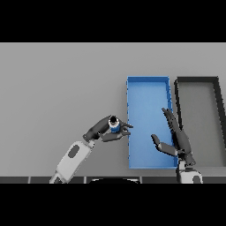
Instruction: Pick up the blue pipe and place it into the blue bin.
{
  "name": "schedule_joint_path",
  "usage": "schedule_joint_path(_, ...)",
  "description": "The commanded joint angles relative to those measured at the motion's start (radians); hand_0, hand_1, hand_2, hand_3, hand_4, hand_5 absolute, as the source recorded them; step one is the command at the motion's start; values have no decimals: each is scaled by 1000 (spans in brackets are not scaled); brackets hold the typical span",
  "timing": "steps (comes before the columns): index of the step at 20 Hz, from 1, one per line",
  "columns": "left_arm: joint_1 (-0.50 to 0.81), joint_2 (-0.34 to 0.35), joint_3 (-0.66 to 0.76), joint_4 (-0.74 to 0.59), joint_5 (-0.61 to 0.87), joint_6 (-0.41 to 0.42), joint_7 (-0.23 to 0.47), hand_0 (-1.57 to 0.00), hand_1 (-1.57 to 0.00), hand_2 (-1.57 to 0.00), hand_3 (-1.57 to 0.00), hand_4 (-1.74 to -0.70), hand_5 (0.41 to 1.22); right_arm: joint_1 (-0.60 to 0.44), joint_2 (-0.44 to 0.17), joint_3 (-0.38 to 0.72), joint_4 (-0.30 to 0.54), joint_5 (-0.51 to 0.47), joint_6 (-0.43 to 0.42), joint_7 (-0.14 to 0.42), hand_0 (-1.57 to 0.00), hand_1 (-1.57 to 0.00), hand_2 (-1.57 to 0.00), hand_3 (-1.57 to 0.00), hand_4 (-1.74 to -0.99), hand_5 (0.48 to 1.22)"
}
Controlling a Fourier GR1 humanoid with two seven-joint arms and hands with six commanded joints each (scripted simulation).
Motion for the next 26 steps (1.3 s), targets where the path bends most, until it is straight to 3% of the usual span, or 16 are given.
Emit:
schedule_joint_path(1,0,-14,-7,8,-13,3,10,-1571,-1571,-1571,-1571,-1467,1221,-33,-27,5,-20,-39,31,49,1,-18,-117,0,-1228,588)
schedule_joint_path(4,-6,-18,8,9,-19,-8,16,-1571,-1571,-1571,-1571,-1467,1221,-159,-87,28,-37,-112,81,227,1,-9,-104,0,-1255,560)
schedule_joint_path(9,-10,-20,29,9,-43,-22,32,-1571,-1571,-1571,-1571,-1467,1221,-338,-117,131,-33,-106,134,338,1,-2,-53,1,-1296,556)
schedule_joint_path(10,-9,-23,33,18,-48,-27,16,-1571,-1571,-1571,-1571,-1467,1221,-360,-119,149,-33,-103,146,333,1,-2,-44,1,-1298,559)
schedule_joint_path(15,-1,-36,51,20,-49,-62,-14,-1571,-1571,-1571,-1571,-1464,1221,-534,-85,214,0,-152,169,420,1,0,-46,1,-1268,555)
schedule_joint_path(21,5,-60,73,16,-48,-92,38,-1571,-1571,-1571,-1571,-1470,1221,-692,-47,245,112,-150,208,489,-16,-25,-77,1,-1196,526)
schedule_joint_path(23,6,-67,73,23,-73,-92,29,-1571,-1571,-1571,-1571,-1469,1221,-707,-37,255,134,-154,226,489,-27,-39,-91,1,-1184,516)
schedule_joint_path(25,16,-68,76,6,-81,-97,35,-1571,-1571,-1571,-1571,-1465,1221,-742,-17,268,175,-140,233,501,-69,-108,-166,-44,-1204,497)
schedule_joint_path(26,19,-66,80,15,-92,-100,46,-1571,-1571,-1571,-1571,-1462,1221,-754,-12,273,195,-134,244,502,-168,-218,-261,-128,-1233,487)
